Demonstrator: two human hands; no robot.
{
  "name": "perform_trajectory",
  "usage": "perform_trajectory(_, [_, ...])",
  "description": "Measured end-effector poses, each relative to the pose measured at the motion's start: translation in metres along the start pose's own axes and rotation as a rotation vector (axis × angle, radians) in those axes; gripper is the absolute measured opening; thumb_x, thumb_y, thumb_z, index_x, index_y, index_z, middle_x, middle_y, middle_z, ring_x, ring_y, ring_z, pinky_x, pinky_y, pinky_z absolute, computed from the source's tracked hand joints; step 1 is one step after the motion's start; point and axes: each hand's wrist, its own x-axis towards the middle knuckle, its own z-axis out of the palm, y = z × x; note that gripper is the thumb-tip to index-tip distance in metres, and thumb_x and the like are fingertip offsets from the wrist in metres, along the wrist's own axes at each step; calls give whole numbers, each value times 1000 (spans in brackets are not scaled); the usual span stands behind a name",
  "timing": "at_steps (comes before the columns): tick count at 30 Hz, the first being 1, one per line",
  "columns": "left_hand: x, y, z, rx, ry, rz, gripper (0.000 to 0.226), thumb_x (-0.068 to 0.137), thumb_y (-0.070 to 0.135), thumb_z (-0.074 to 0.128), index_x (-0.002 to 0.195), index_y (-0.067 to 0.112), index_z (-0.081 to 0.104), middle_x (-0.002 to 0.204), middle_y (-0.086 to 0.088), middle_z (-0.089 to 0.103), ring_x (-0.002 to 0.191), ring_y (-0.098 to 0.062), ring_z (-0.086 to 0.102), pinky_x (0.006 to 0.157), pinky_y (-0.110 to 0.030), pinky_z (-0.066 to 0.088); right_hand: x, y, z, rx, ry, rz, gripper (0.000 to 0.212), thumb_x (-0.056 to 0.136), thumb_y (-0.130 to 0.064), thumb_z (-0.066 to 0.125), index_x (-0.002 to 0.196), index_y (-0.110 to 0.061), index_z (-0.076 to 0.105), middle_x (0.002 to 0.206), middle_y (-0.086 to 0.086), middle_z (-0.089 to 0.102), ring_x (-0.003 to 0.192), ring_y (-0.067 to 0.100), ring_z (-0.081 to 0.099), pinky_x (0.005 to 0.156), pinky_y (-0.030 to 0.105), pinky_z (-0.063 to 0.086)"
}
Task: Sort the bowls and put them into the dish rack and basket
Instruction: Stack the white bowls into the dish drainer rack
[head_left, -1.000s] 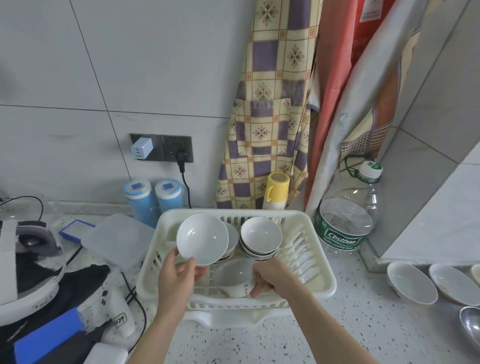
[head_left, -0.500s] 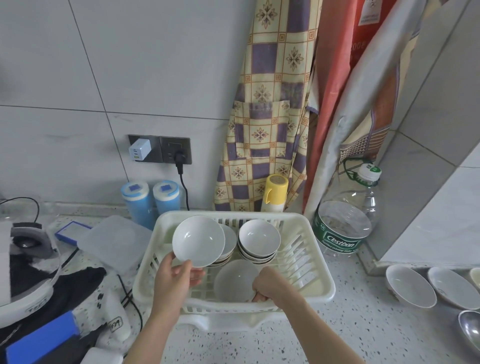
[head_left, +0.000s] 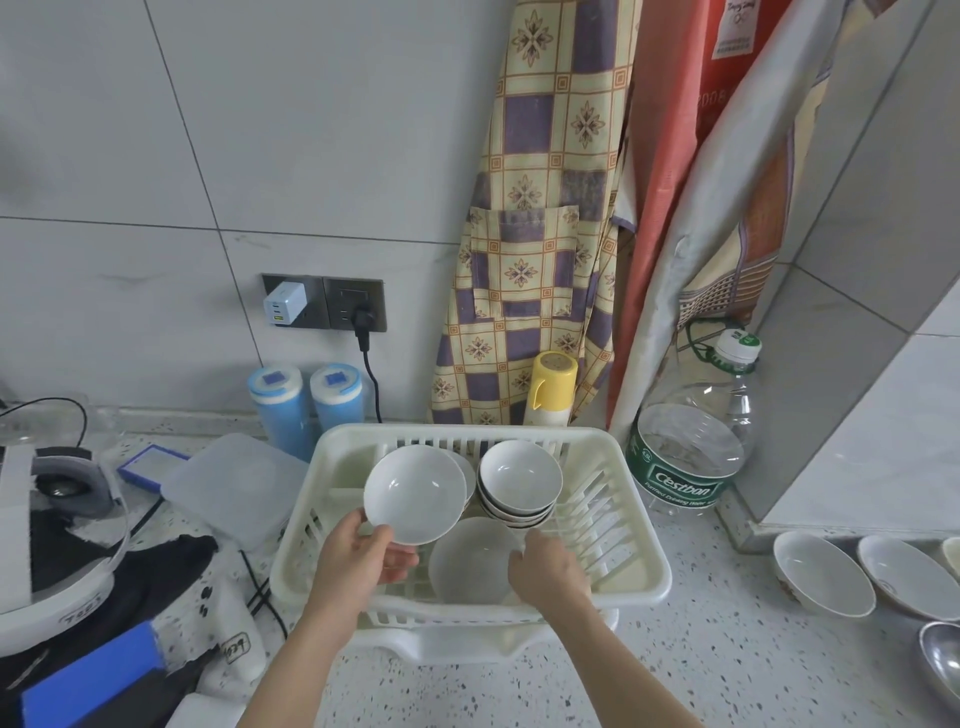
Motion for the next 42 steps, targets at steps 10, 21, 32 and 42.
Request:
perform_trajectory(10, [-5, 6, -3, 123, -77, -14, 21, 97, 4, 49, 105, 19, 61, 73, -12, 76, 64, -19, 74, 52, -24, 55, -3, 0, -3, -48, -12, 2, 10, 82, -7, 47, 86, -17, 48, 78, -1, 50, 79, 21, 48, 65, 25, 38])
perform_trajectory(21, [-7, 12, -4, 185, -153, -50, 19, 94, 3, 50, 106, 13, 61, 74, -13, 77, 54, -12, 66, 52, -25, 53, -5, -1, -3, 69, 60, 3, 11, 91, -17, 43, 98, -16, 52, 103, 5, 63, 86, 24, 54, 70, 28, 42])
perform_trajectory(32, [-3, 15, -10, 277, -292, -112, 19, 96, 6, 48, 105, 9, 64, 75, -14, 77, 53, -10, 60, 54, -23, 48, -18, 7, -16, 737, -20, -214, 36, 99, -51, 35, 100, -33, 66, 73, -6, 75, 60, 4, 51, 65, 25, 40])
perform_trajectory(42, [1, 15, 2, 401, -380, -148, 16, 93, 17, 53, 102, 11, 64, 78, -9, 78, 51, -8, 54, 52, -18, 42, -20, 11, -14, 710, -44, -294, 20, 78, -22, 54, 88, -17, 70, 49, -11, 58, 48, 15, 46, 53, 29, 38])
